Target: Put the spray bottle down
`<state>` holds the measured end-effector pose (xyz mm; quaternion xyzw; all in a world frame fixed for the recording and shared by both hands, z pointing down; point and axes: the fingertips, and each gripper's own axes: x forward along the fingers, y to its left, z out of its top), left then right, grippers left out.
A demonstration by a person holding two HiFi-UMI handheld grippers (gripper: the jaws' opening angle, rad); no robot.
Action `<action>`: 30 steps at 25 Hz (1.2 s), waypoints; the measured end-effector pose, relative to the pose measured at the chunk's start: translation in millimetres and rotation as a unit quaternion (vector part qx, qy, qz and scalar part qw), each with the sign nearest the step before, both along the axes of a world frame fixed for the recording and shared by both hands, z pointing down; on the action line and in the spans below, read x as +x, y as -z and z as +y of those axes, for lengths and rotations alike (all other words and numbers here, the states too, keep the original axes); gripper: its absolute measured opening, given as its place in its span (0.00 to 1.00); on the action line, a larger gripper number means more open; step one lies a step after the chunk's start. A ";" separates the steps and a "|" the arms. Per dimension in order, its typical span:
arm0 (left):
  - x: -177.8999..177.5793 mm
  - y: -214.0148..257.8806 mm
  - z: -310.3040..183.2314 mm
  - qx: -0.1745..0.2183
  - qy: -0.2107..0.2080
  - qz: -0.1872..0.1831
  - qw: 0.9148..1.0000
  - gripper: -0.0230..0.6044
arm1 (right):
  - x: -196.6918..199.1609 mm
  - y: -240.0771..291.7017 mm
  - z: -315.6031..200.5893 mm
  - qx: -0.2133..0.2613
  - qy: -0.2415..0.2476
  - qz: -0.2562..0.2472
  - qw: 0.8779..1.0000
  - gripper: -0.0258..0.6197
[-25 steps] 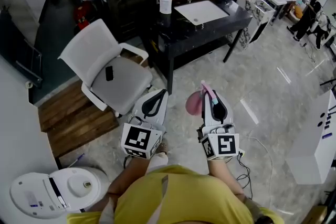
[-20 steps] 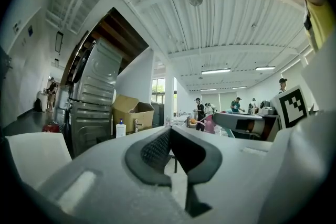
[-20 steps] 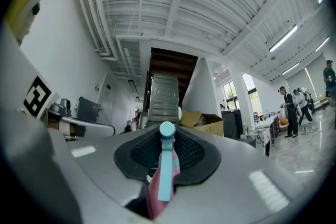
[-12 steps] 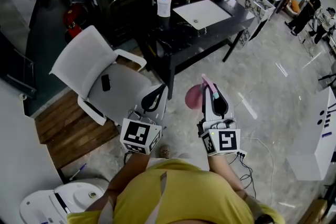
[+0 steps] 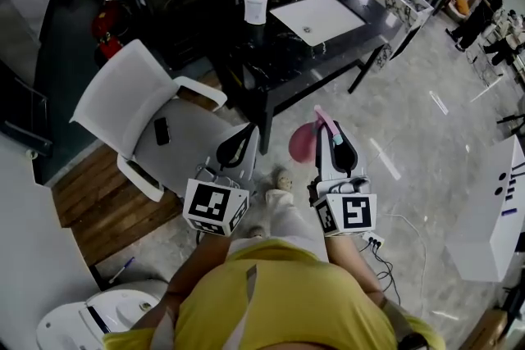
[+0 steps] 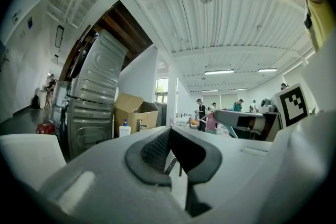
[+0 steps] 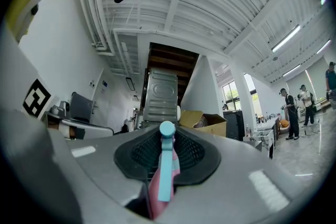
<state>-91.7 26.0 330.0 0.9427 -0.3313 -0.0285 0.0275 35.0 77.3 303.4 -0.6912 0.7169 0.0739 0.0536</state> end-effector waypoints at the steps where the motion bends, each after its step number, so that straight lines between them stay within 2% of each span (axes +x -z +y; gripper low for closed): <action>1: 1.7 -0.1 -5.7 0.002 0.001 0.001 1.000 0.04 | 1.9 -0.5 -6.4 0.001 0.002 0.001 1.000 0.14; 9: 34.0 -10.9 -60.8 0.008 0.005 -0.003 1.000 0.04 | 36.5 -6.6 -72.8 0.018 0.010 -0.002 1.000 0.14; 17: 89.5 -6.5 -154.7 0.009 0.017 0.005 1.000 0.04 | 91.4 -4.7 -175.9 0.013 0.030 0.008 0.999 0.14; 24: 132.6 2.7 -246.2 0.021 0.053 -0.014 0.998 0.04 | 135.6 -9.0 -279.7 -0.015 0.064 0.013 0.998 0.14; 30: 161.0 -3.0 -309.7 0.013 0.078 -0.012 0.997 0.04 | 154.4 -6.2 -350.5 -0.004 0.106 0.006 0.994 0.14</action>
